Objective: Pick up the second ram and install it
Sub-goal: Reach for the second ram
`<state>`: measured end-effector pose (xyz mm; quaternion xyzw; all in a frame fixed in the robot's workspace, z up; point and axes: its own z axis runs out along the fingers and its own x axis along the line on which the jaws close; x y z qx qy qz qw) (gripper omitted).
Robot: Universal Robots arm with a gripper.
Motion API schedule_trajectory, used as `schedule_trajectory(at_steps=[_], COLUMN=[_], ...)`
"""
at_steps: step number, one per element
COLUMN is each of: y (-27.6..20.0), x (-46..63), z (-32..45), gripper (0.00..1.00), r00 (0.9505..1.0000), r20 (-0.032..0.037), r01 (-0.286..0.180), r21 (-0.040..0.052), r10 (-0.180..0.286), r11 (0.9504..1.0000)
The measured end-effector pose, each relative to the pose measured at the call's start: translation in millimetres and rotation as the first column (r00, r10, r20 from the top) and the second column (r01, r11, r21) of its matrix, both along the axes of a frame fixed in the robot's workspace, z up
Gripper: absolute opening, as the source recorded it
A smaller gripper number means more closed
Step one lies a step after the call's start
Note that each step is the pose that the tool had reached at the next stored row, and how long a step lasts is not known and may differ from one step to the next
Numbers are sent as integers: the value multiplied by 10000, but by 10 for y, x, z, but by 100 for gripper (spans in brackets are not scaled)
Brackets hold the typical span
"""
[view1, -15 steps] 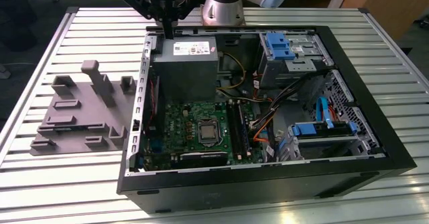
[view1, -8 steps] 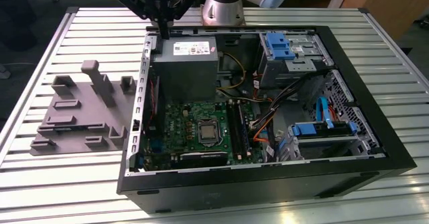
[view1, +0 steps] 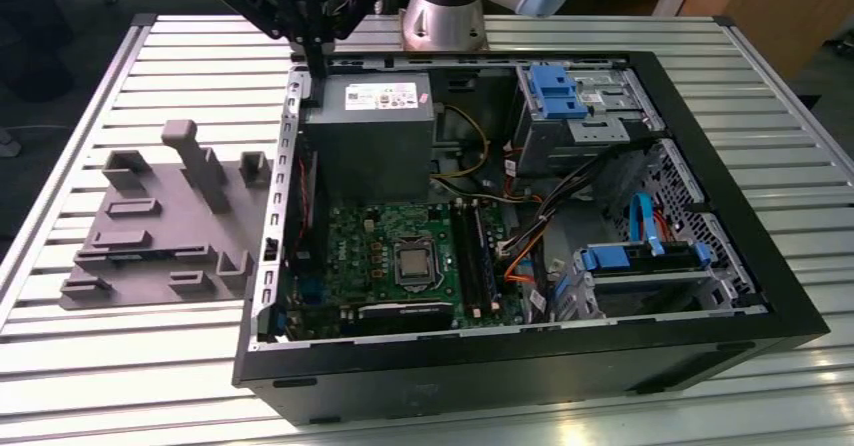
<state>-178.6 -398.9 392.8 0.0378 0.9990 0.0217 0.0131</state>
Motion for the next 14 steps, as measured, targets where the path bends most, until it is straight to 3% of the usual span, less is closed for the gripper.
schedule_trajectory(at_steps=[8, 9, 14], y=[0, 0, 0], x=[-86, -182, -223], z=[0, -2, -2], gripper=[11, 11, 11], r00=[10000, 10000, 10000], r20=[0, 1, 0], r01=[1, 0, 0], r21=[0, 0, 0], r10=[-1, 0, 0], r11=[10000, 10000, 10000])
